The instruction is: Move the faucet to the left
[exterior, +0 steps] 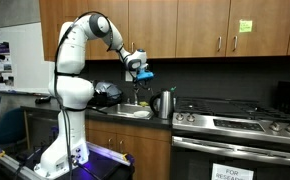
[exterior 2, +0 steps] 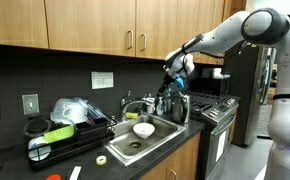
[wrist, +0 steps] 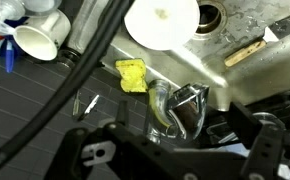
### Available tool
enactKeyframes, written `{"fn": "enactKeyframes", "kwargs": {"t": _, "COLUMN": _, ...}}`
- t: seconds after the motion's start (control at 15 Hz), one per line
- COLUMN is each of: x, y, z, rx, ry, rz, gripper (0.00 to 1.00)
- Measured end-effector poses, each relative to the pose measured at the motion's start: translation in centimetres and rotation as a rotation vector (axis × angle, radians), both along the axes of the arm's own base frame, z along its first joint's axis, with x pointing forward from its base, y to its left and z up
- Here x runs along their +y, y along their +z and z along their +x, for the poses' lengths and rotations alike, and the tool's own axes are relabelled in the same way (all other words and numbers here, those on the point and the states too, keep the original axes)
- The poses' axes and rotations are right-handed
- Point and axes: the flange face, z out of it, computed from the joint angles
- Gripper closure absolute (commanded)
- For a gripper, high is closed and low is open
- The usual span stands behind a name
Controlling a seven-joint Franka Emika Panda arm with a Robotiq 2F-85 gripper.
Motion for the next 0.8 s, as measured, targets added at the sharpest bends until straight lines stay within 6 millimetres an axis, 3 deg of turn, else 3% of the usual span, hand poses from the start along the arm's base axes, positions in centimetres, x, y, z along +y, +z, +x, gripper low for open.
{"fn": "enactKeyframes", "kwargs": {"t": 0.8, "x": 0.85, "y": -0.60, "z": -0.07, "rx": 0.011, "ry": 0.016, "rz": -0.002, "gripper": 0.00}}
